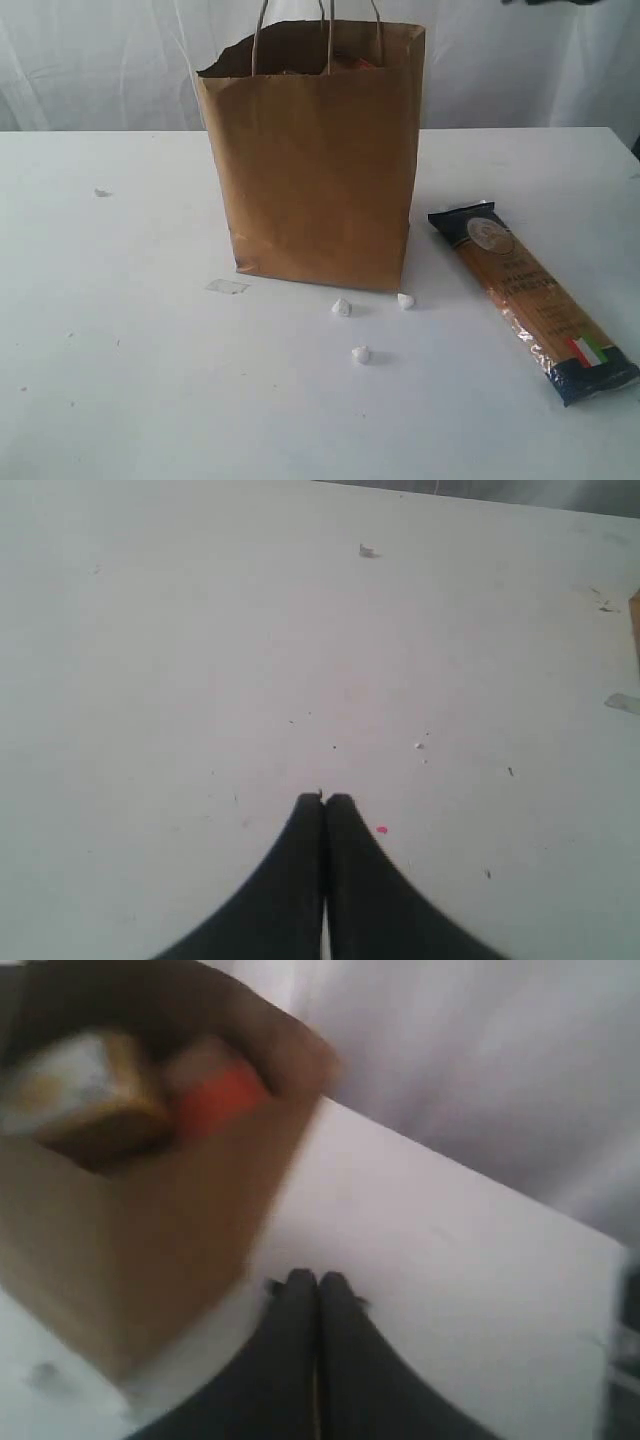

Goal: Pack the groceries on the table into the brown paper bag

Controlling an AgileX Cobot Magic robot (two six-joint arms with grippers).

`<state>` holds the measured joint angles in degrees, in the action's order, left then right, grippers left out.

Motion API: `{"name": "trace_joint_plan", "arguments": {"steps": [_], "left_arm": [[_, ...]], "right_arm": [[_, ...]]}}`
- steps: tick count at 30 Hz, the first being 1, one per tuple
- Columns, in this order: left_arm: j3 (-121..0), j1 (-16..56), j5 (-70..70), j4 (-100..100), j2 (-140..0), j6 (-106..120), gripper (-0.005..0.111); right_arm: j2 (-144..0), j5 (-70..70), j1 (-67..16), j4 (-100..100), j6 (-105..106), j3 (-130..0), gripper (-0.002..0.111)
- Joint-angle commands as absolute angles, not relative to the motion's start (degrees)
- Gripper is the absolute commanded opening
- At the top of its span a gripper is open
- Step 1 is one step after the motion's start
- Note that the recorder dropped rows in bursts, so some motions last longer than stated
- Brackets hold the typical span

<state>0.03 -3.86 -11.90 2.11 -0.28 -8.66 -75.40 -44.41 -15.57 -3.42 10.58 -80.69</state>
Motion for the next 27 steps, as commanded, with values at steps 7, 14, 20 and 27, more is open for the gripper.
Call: {"name": "trace_joint_plan", "arguments": {"steps": [7, 14, 20, 27], "left_arm": [[0.0, -3.97, -11.7, 2.49, 0.0, -8.82, 0.0], [0.0, -3.97, -11.7, 2.49, 0.0, -8.82, 0.0], [0.0, -3.97, -11.7, 2.49, 0.0, -8.82, 0.0], [0.0, -3.97, -11.7, 2.49, 0.0, -8.82, 0.0]], "right_arm": [[-73.87, -33.07, -15.47, -32.9, -16.66, -55.28, 0.0], [-78.53, -14.96, -15.61, -20.28, -11.45, -42.79, 0.0], [-83.54, -9.53, -20.38, -17.43, -5.35, -40.99, 0.0], [-88.98, -5.72, -26.67, -17.58, -4.7, -40.57, 0.007]]}}
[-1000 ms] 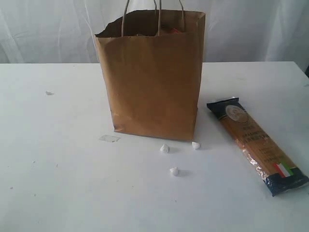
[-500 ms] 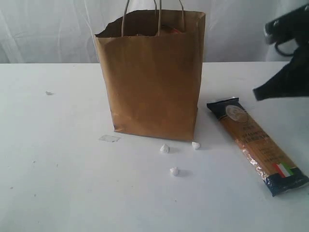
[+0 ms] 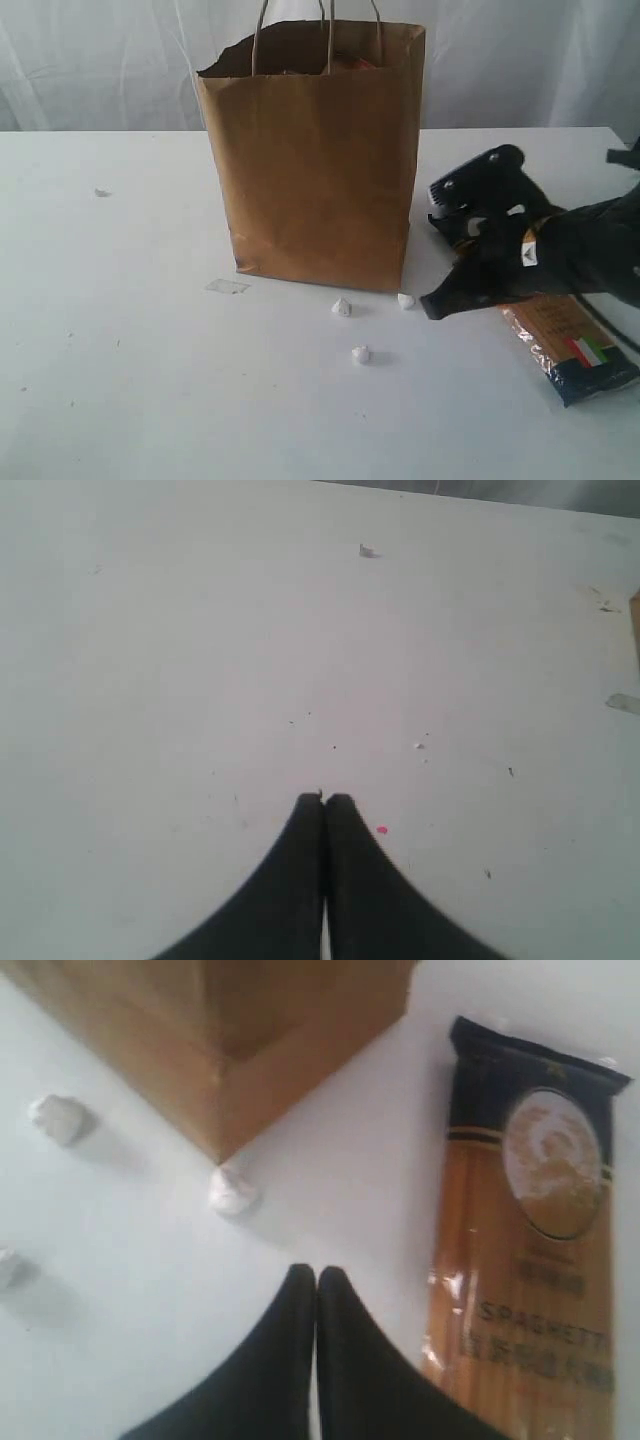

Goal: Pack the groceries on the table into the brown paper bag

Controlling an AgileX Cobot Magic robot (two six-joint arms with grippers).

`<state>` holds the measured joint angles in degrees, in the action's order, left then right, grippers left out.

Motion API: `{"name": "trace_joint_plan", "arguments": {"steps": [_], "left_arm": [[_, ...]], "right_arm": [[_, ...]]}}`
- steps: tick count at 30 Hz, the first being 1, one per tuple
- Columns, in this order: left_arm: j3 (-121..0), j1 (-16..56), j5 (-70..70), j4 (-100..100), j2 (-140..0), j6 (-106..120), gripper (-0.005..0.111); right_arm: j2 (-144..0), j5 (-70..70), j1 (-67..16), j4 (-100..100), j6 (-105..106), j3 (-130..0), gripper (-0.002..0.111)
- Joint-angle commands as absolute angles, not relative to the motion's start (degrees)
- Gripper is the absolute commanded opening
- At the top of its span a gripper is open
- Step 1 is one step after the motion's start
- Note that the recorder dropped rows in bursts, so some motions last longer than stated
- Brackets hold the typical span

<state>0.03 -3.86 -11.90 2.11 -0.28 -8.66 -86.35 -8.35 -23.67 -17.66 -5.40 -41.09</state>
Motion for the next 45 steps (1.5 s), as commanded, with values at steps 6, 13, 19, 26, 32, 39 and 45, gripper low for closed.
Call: {"name": "trace_joint_plan", "arguments": {"steps": [6, 13, 19, 26, 32, 39, 45], "left_arm": [[0.0, -3.97, -11.7, 2.49, 0.0, -8.82, 0.0], [0.0, -3.97, -11.7, 2.49, 0.0, -8.82, 0.0], [0.0, -3.97, -11.59, 2.49, 0.0, -8.82, 0.0], [0.0, -3.97, -11.59, 2.49, 0.0, -8.82, 0.0], [0.0, -3.97, -11.59, 2.49, 0.0, -8.82, 0.0], [0.0, -3.97, -11.59, 2.49, 0.0, -8.82, 0.0], [0.0, -3.97, -11.59, 2.49, 0.0, -8.82, 0.0]], "right_arm": [[-93.87, -3.14, -27.98, -17.58, -4.7, -40.57, 0.031], [-96.62, -2.57, -27.98, -17.45, -7.94, -41.8, 0.041], [-98.33, -2.07, -27.98, -17.45, -7.73, -44.44, 0.041], [-103.39, 3.72, -27.98, -17.3, -8.04, -44.78, 0.041], [-105.58, 7.0, -27.98, -17.3, -7.56, -45.41, 0.041], [-107.58, 6.44, -27.76, -17.37, -7.55, -46.78, 0.041], [-107.71, 6.44, -25.13, -17.37, -7.55, -46.78, 0.041]]}}
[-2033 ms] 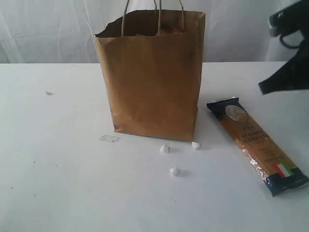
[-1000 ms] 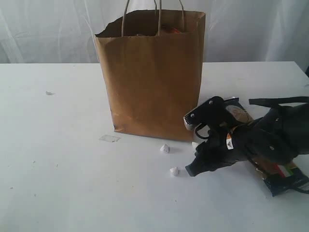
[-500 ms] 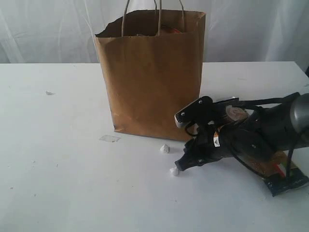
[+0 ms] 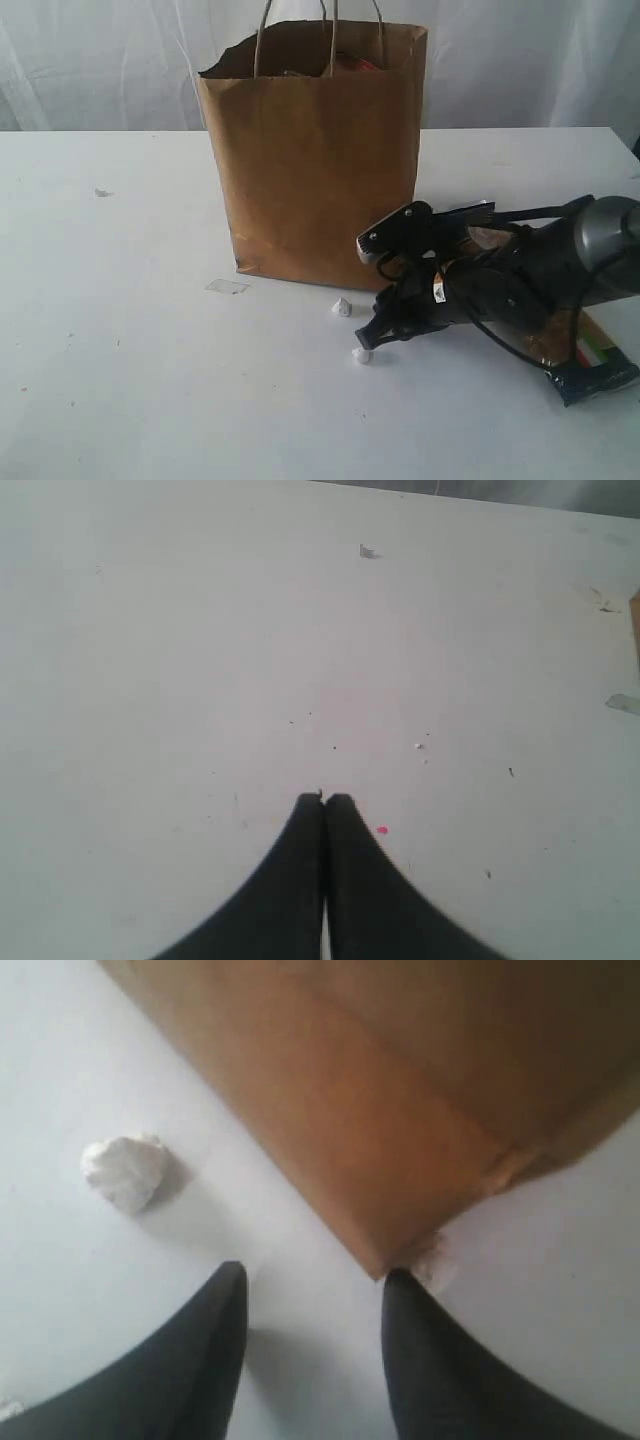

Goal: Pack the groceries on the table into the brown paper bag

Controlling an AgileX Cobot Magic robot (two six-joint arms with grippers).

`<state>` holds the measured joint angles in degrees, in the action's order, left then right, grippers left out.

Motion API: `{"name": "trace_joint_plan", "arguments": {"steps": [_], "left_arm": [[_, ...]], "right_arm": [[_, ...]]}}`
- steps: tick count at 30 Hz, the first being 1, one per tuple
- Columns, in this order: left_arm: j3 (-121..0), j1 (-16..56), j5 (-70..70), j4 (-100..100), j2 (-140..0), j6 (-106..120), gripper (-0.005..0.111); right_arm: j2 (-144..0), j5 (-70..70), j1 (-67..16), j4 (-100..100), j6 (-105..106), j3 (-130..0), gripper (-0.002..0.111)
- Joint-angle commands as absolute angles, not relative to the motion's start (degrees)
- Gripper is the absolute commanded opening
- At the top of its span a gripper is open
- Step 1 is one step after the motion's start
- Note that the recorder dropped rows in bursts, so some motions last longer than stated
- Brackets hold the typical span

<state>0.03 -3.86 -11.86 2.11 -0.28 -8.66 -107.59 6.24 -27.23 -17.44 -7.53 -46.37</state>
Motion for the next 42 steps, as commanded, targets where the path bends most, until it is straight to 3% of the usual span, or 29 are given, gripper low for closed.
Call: {"name": "trace_joint_plan", "arguments": {"steps": [1, 10, 15, 36, 42], "left_arm": [[0.0, -3.97, -11.59, 2.49, 0.0, -8.82, 0.0], [0.0, -3.97, -11.59, 2.49, 0.0, -8.82, 0.0], [0.0, -3.97, -11.59, 2.49, 0.0, -8.82, 0.0], [0.0, -3.97, -11.59, 2.49, 0.0, -8.82, 0.0], [0.0, -3.97, -11.59, 2.49, 0.0, -8.82, 0.0]], "right_arm": [[-107.81, 6.55, -24.58, -17.51, -7.7, -46.78, 0.041], [-109.53, 8.96, -23.65, -17.51, -7.7, -46.78, 0.028], [-108.88, 5.69, -23.65, -17.61, -7.13, -46.78, 0.0], [-94.1, -19.33, -23.65, -17.85, -5.64, -46.78, 0.0], [-90.09, -20.03, -23.65, -15.02, -5.33, -46.78, 0.0]]}}
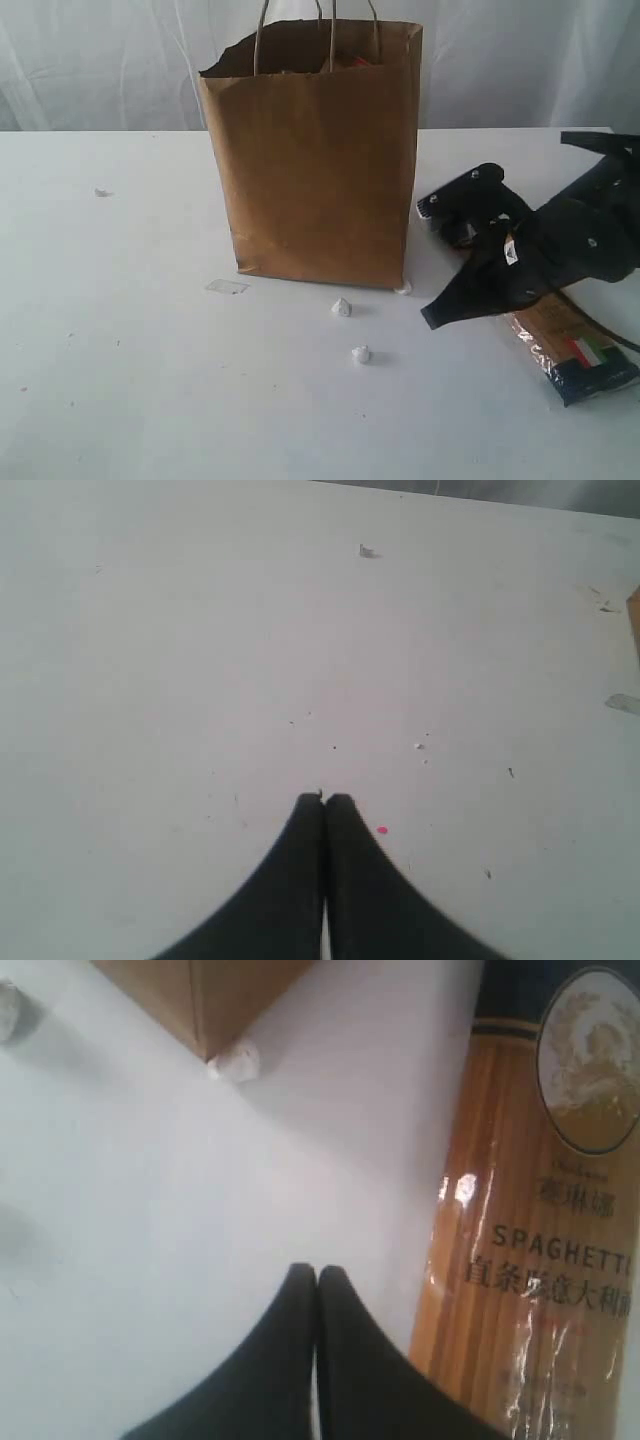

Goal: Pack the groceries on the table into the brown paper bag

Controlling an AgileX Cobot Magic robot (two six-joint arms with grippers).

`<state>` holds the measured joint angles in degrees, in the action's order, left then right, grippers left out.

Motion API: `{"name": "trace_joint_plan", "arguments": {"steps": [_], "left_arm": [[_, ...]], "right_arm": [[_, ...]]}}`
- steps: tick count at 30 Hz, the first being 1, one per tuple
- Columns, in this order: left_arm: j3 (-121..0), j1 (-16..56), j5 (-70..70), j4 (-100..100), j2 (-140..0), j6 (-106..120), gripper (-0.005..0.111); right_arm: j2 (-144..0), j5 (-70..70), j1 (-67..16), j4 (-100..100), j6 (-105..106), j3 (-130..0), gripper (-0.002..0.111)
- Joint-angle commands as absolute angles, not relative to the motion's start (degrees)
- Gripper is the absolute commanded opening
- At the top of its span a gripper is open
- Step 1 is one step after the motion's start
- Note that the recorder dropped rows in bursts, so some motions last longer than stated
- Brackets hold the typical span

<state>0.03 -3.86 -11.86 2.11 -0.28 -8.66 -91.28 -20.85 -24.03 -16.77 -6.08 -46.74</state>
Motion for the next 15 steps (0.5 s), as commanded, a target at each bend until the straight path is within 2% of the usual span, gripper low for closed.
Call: {"name": "trace_joint_plan", "arguments": {"steps": [1, 3, 4, 8, 9, 15], "left_arm": [[0.0, -3.97, -11.59, 2.49, 0.0, -8.82, 0.0], [0.0, -3.97, -11.59, 2.49, 0.0, -8.82, 0.0], [0.0, -3.97, -11.59, 2.49, 0.0, -8.82, 0.0], [0.0, -3.97, -11.59, 2.49, 0.0, -8.82, 0.0], [0.0, -3.97, -11.59, 2.49, 0.0, -8.82, 0.0], [0.0, -3.97, -11.59, 2.49, 0.0, -8.82, 0.0]], "right_arm": [[-90.37, -19.17, -23.65, -15.02, -4.65, -46.78, 0.0], [-91.32, -16.33, -23.65, -13.74, -2.87, -46.78, 0.004], [-92.0, -14.58, -23.65, -12.87, -1.55, -46.78, 0.01], [-94.98, -6.75, -23.65, -12.49, 2.69, -46.78, 0.049], [-95.47, -5.87, -23.65, -12.37, 2.69, -46.78, 0.054], [-98.62, -1.37, -23.65, -10.34, 2.69, -46.78, 0.055]]}}
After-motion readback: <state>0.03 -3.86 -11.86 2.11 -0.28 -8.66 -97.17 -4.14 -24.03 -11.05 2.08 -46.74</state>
